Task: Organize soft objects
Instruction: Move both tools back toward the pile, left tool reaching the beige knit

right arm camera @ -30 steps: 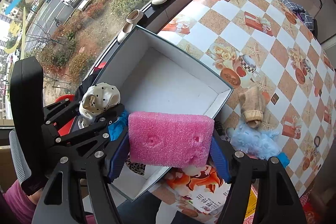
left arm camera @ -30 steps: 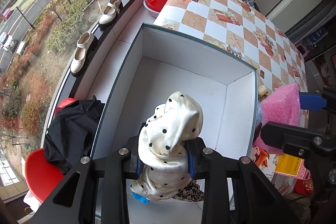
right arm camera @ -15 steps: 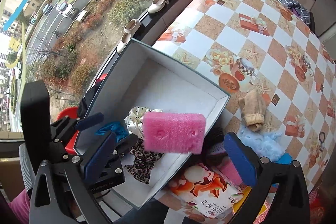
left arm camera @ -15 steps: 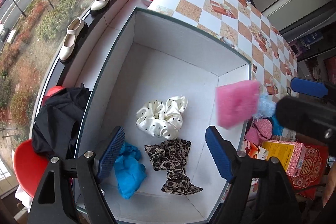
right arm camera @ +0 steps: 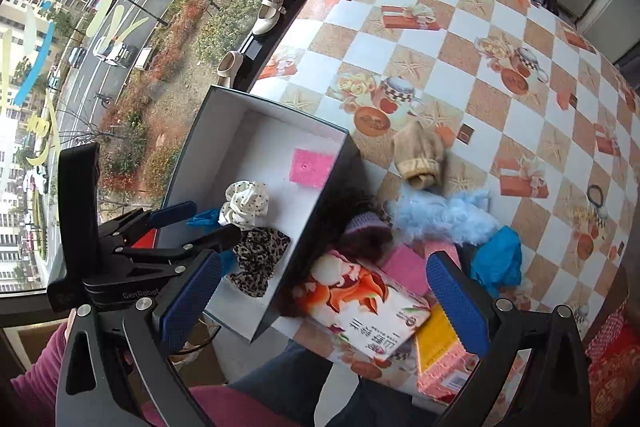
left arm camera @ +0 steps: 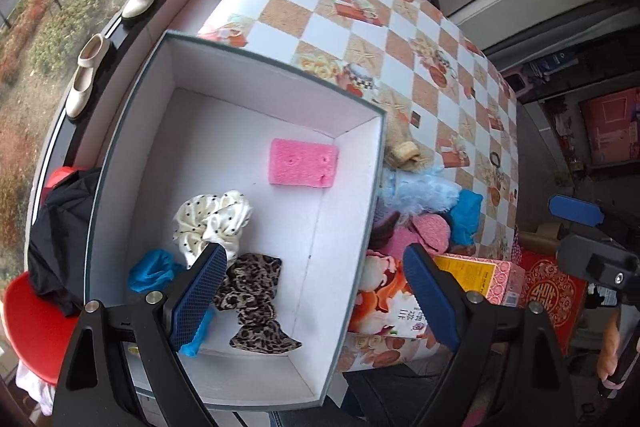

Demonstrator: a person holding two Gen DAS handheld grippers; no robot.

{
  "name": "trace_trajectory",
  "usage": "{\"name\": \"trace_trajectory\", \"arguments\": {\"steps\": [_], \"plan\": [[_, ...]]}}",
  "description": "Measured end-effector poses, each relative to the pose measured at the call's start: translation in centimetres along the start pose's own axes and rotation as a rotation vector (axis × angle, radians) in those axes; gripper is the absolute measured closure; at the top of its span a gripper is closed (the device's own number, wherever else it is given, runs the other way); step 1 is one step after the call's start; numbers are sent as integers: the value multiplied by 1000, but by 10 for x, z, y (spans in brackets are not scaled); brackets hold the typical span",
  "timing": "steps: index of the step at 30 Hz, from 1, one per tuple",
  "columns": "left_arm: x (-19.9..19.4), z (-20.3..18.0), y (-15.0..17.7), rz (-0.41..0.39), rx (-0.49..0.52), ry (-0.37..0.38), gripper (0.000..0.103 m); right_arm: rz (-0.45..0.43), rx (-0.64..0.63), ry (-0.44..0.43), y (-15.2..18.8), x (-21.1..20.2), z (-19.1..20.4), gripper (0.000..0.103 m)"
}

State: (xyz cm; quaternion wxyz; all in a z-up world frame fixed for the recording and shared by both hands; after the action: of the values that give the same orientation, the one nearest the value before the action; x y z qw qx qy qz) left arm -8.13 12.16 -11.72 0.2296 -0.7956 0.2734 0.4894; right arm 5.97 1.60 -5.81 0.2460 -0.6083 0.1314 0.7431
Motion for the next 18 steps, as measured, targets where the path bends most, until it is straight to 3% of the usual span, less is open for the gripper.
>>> {"name": "trace_trajectory", "arguments": {"steps": [11, 18], "plan": [[26, -97, -6, 83, 197, -25, 11, -52, 242, 113, 32, -50, -145, 0], [62, -133, -9, 145, 264, -69, 11, 41, 373, 119, 58, -4, -223, 0]]}}
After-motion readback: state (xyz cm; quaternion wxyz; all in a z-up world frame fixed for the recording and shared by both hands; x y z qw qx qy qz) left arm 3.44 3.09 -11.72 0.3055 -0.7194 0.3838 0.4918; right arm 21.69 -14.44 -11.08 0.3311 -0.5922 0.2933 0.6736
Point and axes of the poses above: each gripper's, at about its wrist camera, not at the fingertips, and x roughly the way its jaws point, z to its left, y to its underside, the point moved 4 cm from there along x, roughly the way its jaws point, and after that the axes turned 3 degrees about y, right-handed, at the moved point
